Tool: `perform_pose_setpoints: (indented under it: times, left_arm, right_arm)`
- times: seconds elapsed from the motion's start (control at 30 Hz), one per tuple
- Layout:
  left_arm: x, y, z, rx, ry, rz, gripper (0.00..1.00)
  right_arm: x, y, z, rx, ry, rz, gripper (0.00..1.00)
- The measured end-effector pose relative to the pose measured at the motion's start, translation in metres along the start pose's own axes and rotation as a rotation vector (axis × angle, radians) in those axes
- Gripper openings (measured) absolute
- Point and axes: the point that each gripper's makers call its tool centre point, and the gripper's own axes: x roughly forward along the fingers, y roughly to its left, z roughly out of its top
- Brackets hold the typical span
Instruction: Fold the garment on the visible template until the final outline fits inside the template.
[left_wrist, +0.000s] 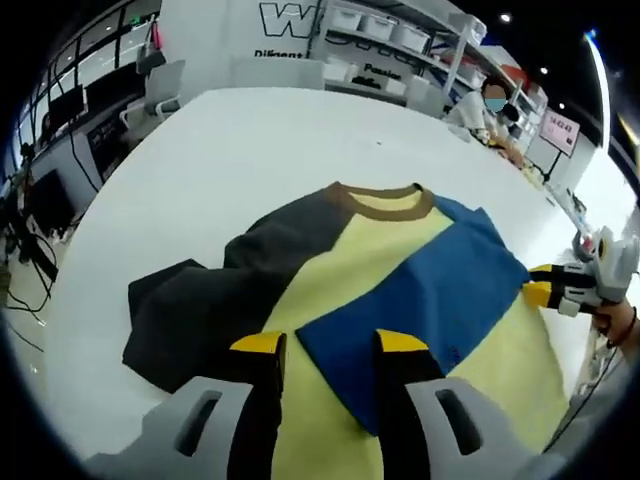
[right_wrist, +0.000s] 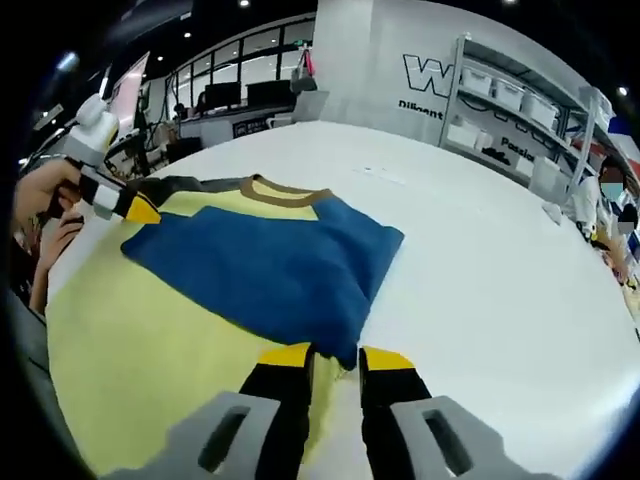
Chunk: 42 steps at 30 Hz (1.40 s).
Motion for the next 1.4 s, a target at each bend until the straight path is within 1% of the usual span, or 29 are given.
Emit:
perform_pose_setpoints:
  times: [0.1,0.13,0.17,0.27,0.4,0.43,0.53,0.6,0.73,0.83,0.97,1.1,1.17,1.2,1.3,1.4]
  left_arm:
    - [0.000,0.001,-0.002,0.001,0.008,0.003,0.23]
    - [0.000,0.001,-0.003,0.000,0.017,0.007,0.22]
    - [0.000,0.002,-0.003,0.007,0.012,0.011,0.21]
    - [-0.001,0.002,-0.004,0.008,0.017,0.016,0.17]
    - [-0.001,0.011,-0.005,0.020,0.020,0.057,0.04]
    - [0.000,0.013,-0.005,0.019,0.016,0.066,0.03]
    - [0.000,0.012,-0.005,-0.003,0.007,0.060,0.01]
    - [0.000,0.012,-0.005,-0.006,0.006,0.058,0.00]
    - [0.000,0.013,-0.005,-0.022,-0.001,0.062,0.00]
    - [0.000,0.013,-0.005,-0.024,0.000,0.063,0.00]
    - [0.000,0.012,-0.005,-0.015,0.007,0.063,0.00]
    - [0.000,0.013,-0.005,-0.019,0.007,0.062,0.00]
    - [0.001,0.013,-0.005,-0.024,0.005,0.062,0.00]
    - [0.000,0.013,-0.005,-0.024,0.004,0.063,0.00]
    - [0.000,0.012,-0.005,-0.026,0.002,0.063,0.00]
    - [0.000,0.013,-0.005,-0.027,0.003,0.062,0.00]
  right_arm:
    - [-0.003,-0.002,0.001,-0.009,-0.008,-0.005,0.08]
    - [-0.004,-0.002,0.001,-0.018,-0.007,-0.005,0.08]
    - [-0.004,-0.002,0.001,-0.023,-0.005,-0.008,0.07]
    - [-0.004,-0.003,0.002,-0.004,-0.011,-0.003,0.05]
    - [-0.004,-0.004,0.002,-0.003,-0.010,-0.016,0.00]
    - [-0.004,-0.002,0.004,-0.015,-0.010,-0.020,0.00]
    - [-0.006,-0.002,0.005,-0.034,-0.007,-0.033,0.00]
    - [-0.008,-0.003,0.006,-0.035,-0.011,-0.039,0.00]
    - [-0.013,-0.003,0.006,-0.070,-0.005,-0.064,0.00]
    - [-0.012,0.000,-0.004,-0.113,0.044,-0.064,0.00]
    - [-0.016,-0.001,-0.005,-0.088,0.038,-0.062,0.00]
    - [-0.015,-0.001,-0.006,-0.094,0.036,-0.059,0.00]
    - [-0.018,0.001,-0.005,-0.125,0.031,-0.059,0.00]
    - [-0.019,0.002,-0.001,-0.168,0.015,-0.059,0.00]
    - [-0.021,0.010,-0.001,-0.226,0.013,-0.032,0.00]
    - [-0.022,0.011,-0.003,-0.253,0.019,-0.025,0.00]
